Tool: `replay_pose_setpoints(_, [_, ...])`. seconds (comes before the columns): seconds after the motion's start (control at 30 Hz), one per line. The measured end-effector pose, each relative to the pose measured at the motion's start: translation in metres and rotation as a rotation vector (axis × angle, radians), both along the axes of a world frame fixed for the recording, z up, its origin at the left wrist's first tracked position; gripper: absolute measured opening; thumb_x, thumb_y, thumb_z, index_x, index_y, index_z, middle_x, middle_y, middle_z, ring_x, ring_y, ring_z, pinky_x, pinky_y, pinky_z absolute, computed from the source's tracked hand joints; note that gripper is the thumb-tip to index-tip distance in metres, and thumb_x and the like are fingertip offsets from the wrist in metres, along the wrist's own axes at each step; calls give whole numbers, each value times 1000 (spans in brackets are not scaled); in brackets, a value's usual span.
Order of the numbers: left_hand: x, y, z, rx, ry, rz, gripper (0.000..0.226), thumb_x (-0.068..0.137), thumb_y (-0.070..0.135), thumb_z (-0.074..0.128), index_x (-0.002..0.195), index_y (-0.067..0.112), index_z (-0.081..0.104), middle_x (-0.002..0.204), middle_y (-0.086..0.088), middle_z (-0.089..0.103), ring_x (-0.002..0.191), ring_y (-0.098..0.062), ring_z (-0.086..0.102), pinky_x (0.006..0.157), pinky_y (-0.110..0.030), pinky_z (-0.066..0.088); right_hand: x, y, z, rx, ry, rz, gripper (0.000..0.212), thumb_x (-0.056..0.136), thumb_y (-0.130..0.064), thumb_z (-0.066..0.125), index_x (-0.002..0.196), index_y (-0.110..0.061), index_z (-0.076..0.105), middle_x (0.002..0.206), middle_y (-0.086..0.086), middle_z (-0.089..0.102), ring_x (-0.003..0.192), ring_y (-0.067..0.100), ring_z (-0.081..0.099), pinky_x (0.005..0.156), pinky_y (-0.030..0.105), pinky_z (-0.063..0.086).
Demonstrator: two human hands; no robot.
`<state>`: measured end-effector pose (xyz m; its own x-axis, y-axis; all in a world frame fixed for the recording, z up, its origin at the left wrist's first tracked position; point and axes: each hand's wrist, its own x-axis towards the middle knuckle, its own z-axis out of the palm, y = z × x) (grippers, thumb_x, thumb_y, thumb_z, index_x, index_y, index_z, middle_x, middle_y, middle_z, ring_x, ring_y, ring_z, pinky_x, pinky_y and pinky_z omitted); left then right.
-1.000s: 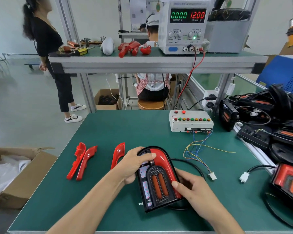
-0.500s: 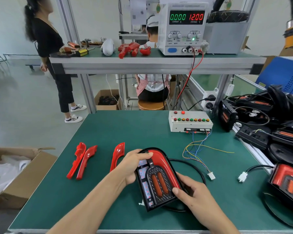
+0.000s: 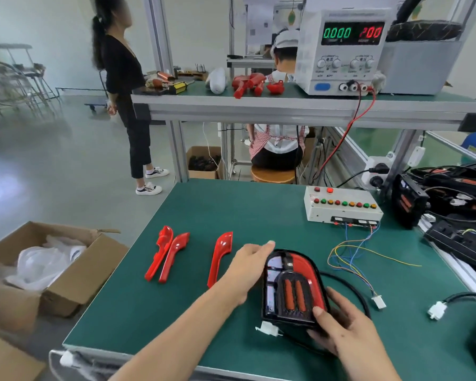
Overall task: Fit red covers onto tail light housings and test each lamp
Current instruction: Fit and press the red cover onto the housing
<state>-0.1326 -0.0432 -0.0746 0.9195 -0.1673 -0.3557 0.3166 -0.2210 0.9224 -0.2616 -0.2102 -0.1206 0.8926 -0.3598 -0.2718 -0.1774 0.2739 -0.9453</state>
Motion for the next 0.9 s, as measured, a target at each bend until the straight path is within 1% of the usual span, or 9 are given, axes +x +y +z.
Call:
replay_pose_setpoints(0.1, [-13, 11, -6, 209, -222, -57, 43, 95, 61, 49, 92, 23, 70, 90, 16, 73, 89, 2, 65, 88, -32, 52, -4, 20, -2, -25, 21, -94, 63, 86, 9, 71, 136, -26, 57, 103, 29, 61, 79, 32, 63, 56, 34, 62])
replay_pose_setpoints(0.17, [-18, 24, -6, 360, -390, 1, 36, 97, 50, 54, 75, 24, 64, 66, 21, 65, 67, 4, 60, 69, -24, 47, -6, 35, -2, -70, 41, -153, 70, 85, 8, 73, 144, -24, 52, 98, 27, 59, 75, 32, 61, 63, 39, 62])
replay_pose_setpoints(0.27, [-14, 52, -3, 633, -622, 103, 19, 97, 34, 59, 90, 20, 68, 88, 8, 67, 83, -16, 64, 77, -32, 49, -12, 55, -1, -270, 49, -220, 80, 81, -2, 81, 149, -27, 49, 88, 8, 64, 72, 25, 66, 76, 42, 59])
replay_pose_setpoints(0.33, [-7, 75, 2, 836, -657, 154, 18, 99, 33, 57, 101, 17, 64, 103, 1, 62, 93, -25, 63, 76, -36, 48, -18, 65, 6, -439, 32, -201, 83, 76, -14, 87, 148, -29, 49, 84, -13, 64, 71, 4, 65, 68, 26, 50])
replay_pose_setpoints(0.4, [2, 99, 7, 1046, -610, 170, 21, 101, 35, 56, 110, 16, 57, 111, -2, 60, 102, -26, 63, 73, -35, 46, -20, 70, 11, -524, 19, -164, 85, 74, -22, 89, 149, -28, 49, 86, -16, 61, 73, -8, 57, 68, 19, 39])
replay_pose_setpoints(0.5, [12, 127, 8, 1266, -482, 169, 30, 100, 34, 58, 122, 13, 51, 119, -6, 59, 108, -28, 65, 76, -35, 47, -19, 68, 14, -620, 67, -77, 85, 75, -35, 87, 150, -28, 47, 98, 0, 58, 84, 14, 56, 78, 30, 38])
replay_pose_setpoints(0.67, [25, 152, 1, 1360, -327, 140, 28, 98, 28, 60, 121, 11, 58, 108, -6, 69, 103, -29, 69, 70, -32, 40, -21, 64, 18, -660, 80, -5, 87, 77, -41, 83, 153, -29, 42, 104, 0, 48, 117, 27, 55, 85, 32, 34])
replay_pose_setpoints(0.8, [28, 155, -4, 1375, -227, 80, 34, 95, 23, 61, 127, 12, 58, 96, -3, 67, 101, -29, 69, 69, -32, 42, -23, 63, 20, -663, 81, 2, 84, 80, -43, 80, 153, -32, 41, 102, -4, 49, 93, 16, 50, 80, 29, 33])
replay_pose_setpoints(0.9, [28, 155, -7, 1365, -195, 61, 30, 93, 13, 60, 123, 11, 63, 84, -1, 56, 99, -29, 69, 69, -33, 43, -25, 63, 22, -654, 95, 2, 81, 81, -45, 78, 152, -34, 40, 106, -5, 56, 95, 16, 56, 81, 31, 37])
